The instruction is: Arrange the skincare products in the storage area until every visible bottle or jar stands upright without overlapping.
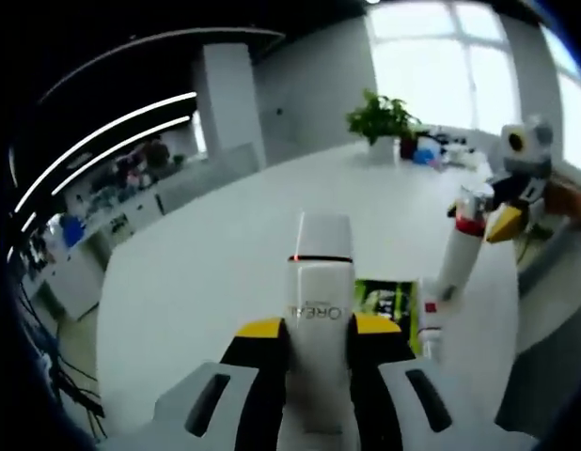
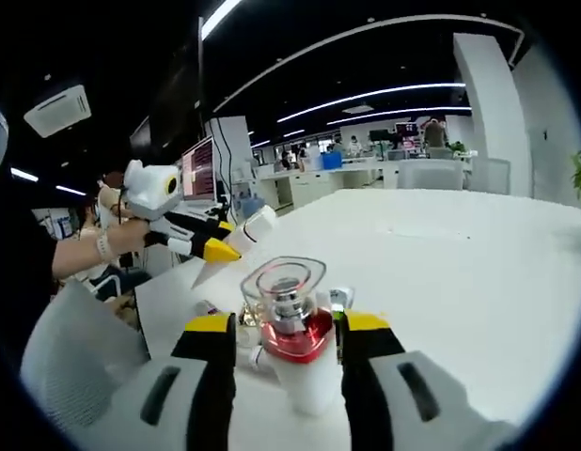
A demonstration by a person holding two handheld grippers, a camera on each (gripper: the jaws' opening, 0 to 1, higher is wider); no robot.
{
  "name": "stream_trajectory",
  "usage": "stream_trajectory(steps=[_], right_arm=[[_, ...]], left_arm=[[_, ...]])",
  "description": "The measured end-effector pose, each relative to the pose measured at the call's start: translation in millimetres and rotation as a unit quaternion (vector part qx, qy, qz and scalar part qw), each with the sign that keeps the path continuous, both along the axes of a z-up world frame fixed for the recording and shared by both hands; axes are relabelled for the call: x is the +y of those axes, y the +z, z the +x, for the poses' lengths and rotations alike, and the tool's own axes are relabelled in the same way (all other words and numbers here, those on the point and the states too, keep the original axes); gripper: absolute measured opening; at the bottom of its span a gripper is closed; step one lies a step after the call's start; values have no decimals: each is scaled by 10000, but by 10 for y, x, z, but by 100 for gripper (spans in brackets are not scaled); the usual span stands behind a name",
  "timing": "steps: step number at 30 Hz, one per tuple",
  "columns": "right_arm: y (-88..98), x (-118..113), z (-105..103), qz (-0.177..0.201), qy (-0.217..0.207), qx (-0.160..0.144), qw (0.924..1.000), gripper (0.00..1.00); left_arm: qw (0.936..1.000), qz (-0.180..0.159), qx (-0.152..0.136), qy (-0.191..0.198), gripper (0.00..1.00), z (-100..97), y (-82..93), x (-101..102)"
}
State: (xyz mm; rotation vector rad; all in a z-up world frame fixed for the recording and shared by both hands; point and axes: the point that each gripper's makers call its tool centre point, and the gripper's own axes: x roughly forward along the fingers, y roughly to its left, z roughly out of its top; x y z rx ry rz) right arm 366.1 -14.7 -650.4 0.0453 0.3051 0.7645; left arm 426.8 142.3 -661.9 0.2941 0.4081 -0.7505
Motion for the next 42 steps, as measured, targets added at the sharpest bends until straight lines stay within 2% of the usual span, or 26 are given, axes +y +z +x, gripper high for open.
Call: stream_trajectory(steps=[5, 6, 12, 16, 18, 21, 23, 27, 29, 32, 35, 37, 40, 42], right_arm=[[108, -34, 29, 257, -133, -138, 9995, 47], [117, -39, 34, 269, -153, -156, 9994, 46], [180, -46, 43, 430, -212, -240, 9986, 46], [228, -57, 44, 483, -265, -342, 9979, 46], [280, -54, 34, 558, -281, -419, 9972, 44], [324, -41, 44, 397, -336, -656, 9965, 44], [341, -35, 47, 405, -349, -667, 9963, 44], [604, -82, 69, 961, -696, -925, 9886, 41], [691, -64, 48, 1113, -763, -1016, 9856, 40], [806, 90, -32, 1144, -642, -1153, 9846, 40], [856, 341, -103, 1225, -312, -1113, 9857, 40], [825, 532, -141, 1031, -100, -1101, 9885, 40], [774, 709, -155, 983, 69, -1033, 9898, 39], [710, 832, -157, 885, 184, -977, 9911, 40]], left_arm=[[9997, -233, -6, 47, 20, -53, 12, -80], [9995, -316, 78, 46, 21, -74, -4, -110], [9998, -184, 42, -95, 21, -157, -34, -213], [9991, -416, 14, -53, 21, -205, 28, -221], [9993, -345, 17, -107, 21, -226, -15, -229], [9990, -282, 187, -292, 21, -305, -115, -266], [9992, -109, 110, -361, 21, -329, -120, -279], [9990, -261, 71, -356, 21, -345, -44, -299], [9991, -232, 26, -365, 21, -347, -36, -302], [9989, -262, 118, -370, 21, -351, -61, -296], [9991, -203, 112, -358, 21, -342, -76, -280], [9992, -204, 107, -319, 21, -335, -69, -262], [9994, -279, 58, -208, 22, -306, -22, -206], [9997, -249, -62, -1, 22, -253, 12, -127]])
